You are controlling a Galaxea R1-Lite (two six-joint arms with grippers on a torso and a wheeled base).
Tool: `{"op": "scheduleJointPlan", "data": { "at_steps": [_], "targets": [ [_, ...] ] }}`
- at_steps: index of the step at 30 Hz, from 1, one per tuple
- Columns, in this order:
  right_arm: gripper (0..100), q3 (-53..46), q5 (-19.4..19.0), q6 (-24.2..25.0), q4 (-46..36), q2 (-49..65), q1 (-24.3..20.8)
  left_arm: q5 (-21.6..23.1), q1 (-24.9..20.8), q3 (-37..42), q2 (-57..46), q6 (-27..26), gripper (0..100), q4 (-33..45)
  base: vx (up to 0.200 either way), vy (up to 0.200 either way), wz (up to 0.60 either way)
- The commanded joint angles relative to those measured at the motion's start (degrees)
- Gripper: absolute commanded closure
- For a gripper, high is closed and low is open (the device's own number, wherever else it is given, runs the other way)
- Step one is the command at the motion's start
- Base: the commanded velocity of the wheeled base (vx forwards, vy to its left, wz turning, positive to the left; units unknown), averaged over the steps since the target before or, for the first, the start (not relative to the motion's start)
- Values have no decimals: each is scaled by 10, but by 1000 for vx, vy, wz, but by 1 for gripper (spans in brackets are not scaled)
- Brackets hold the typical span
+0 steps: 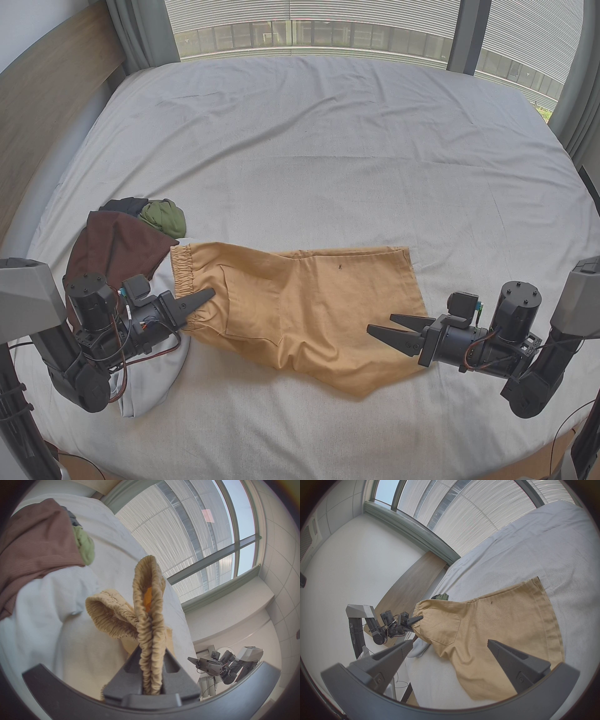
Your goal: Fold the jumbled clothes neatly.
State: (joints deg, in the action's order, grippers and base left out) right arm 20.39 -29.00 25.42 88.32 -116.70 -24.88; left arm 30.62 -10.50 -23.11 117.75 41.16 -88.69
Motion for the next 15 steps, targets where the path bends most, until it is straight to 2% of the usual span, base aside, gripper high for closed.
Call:
{"op": "scheduleJointPlan", "data": {
  "at_steps": [1, 15],
  "targets": [
    [0, 0, 0, 0, 0, 8, 2, -9, -40, -11, -19, 2, 100, 1, 0, 0, 0],
    [0, 5, 0, 0, 0, 30, 12, -9, -103, -60, 5, 16, 100, 1, 0, 0, 0]
  ]
}}
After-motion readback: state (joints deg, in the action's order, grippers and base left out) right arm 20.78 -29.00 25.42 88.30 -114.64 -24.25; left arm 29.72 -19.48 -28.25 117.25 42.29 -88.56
